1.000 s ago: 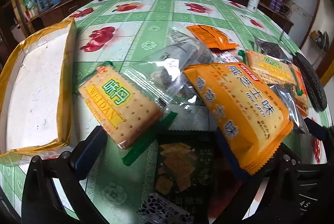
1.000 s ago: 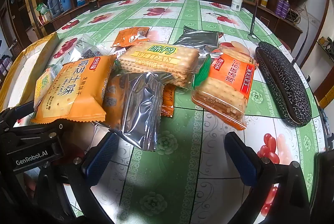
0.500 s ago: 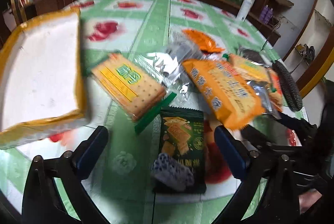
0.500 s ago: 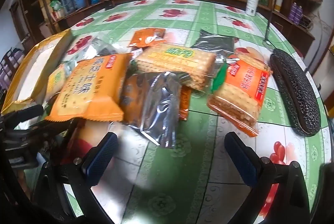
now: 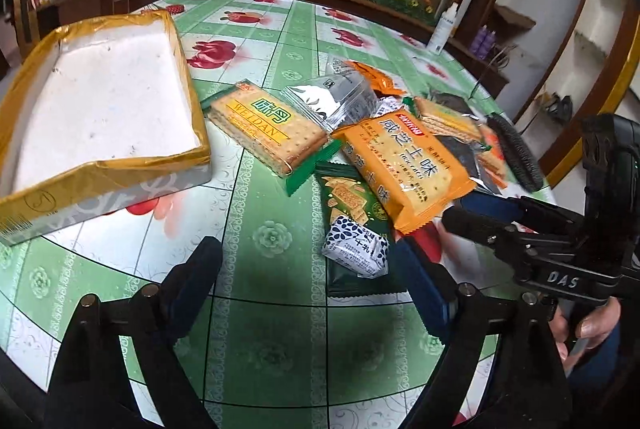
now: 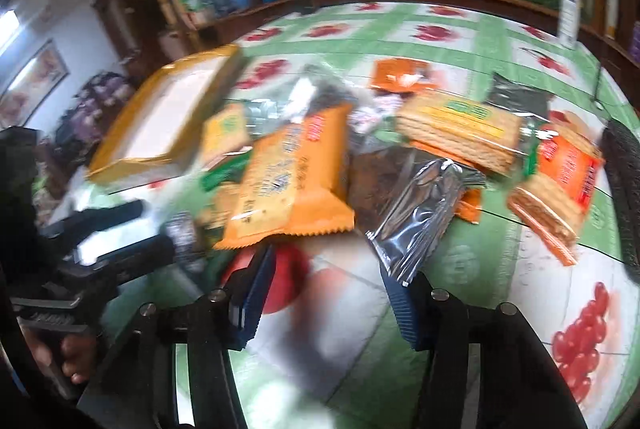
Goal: Organize snacks
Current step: 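Reach left tool to white wrapped candy while right tool reaches orange biscuit pack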
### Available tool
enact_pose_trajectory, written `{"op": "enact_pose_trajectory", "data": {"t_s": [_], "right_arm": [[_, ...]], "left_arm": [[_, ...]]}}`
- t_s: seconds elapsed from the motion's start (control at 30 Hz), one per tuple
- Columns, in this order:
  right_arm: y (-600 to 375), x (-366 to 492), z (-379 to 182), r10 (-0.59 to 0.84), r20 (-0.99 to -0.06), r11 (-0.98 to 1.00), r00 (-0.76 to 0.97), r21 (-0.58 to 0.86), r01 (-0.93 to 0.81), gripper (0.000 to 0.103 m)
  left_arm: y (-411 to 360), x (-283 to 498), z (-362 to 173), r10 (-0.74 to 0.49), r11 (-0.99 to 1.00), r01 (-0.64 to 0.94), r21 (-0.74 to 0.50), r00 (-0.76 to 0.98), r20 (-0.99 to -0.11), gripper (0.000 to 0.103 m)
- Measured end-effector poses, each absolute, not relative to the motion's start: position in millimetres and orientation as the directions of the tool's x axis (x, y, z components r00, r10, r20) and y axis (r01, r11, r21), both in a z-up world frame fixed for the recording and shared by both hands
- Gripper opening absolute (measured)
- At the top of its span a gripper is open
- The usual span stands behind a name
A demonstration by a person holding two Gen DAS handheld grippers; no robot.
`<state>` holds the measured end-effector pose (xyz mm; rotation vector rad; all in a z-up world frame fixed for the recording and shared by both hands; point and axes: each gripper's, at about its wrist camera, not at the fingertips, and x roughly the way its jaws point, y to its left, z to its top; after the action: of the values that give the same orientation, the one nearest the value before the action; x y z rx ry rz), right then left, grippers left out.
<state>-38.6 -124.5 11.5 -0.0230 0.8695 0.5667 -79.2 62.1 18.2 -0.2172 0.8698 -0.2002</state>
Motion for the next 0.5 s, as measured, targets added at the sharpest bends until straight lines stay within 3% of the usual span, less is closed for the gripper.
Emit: {"op": "enact_pose_trajectory", "data": {"t_s": [0.17, 0.37, 0.5], "right_arm": [[-144, -41, 26, 0.504, -0.662, 0.852, 0.554, 0.278, -0.443, 0.057], [-163, -31, 44, 0.486, -0.673, 0.871, 0.558, 0.325, -0.368, 0.058], [-142, -27, 56, 0.524, -0.673, 0.842, 0.521, 0.319, -0.435, 0.058]], "left_arm": [[66, -88, 16, -0.279, 0.955, 0.106, -0.276, 0.637, -0.719, 0.089], [80, -94, 13, -0.311, 0.942, 0.109, -0.317, 0.638, -0.705, 0.089], [82, -93, 11, -0.341, 0.93, 0.119, -0.347, 0.629, -0.698, 0.084]]}}
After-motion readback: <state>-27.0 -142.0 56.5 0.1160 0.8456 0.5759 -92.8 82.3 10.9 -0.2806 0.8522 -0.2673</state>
